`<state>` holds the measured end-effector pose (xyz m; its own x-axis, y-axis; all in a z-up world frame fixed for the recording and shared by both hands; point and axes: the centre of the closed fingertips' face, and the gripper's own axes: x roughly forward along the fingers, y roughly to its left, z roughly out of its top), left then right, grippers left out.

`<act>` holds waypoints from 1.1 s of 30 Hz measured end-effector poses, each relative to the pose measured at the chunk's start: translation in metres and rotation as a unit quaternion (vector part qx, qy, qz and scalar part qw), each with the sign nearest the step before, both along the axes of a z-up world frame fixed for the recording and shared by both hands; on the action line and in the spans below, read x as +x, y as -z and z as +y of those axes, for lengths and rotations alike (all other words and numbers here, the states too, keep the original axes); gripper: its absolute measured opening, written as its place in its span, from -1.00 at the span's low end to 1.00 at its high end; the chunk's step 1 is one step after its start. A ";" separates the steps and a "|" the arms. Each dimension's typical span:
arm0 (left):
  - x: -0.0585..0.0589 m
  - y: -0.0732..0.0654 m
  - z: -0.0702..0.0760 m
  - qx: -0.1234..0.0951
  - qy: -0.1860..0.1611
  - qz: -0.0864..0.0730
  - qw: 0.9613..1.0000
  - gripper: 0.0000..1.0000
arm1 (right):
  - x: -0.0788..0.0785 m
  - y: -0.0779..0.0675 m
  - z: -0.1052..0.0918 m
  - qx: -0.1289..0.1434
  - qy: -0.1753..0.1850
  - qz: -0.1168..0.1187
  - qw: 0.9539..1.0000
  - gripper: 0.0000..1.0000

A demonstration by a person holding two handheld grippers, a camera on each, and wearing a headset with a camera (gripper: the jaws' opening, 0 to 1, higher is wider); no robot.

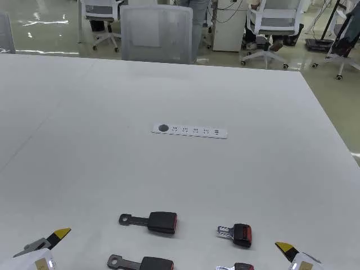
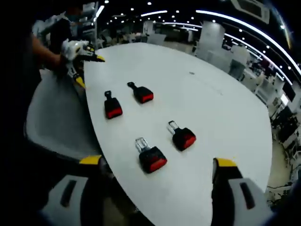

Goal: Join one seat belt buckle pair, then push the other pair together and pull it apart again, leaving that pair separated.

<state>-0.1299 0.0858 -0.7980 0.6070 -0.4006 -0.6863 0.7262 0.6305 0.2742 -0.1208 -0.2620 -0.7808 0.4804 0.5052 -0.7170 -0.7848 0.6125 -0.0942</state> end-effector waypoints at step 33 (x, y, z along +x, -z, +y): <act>-0.005 0.001 0.002 0.034 0.021 -0.002 0.999 0.98 | 0.007 0.018 0.023 -0.012 -0.037 0.002 0.999 0.88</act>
<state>-0.1346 0.0880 -0.7994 0.5934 -0.3779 -0.7107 0.7504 0.5790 0.3188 -0.1142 -0.2386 -0.7986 0.4394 0.5213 -0.7315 -0.8280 0.5508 -0.1048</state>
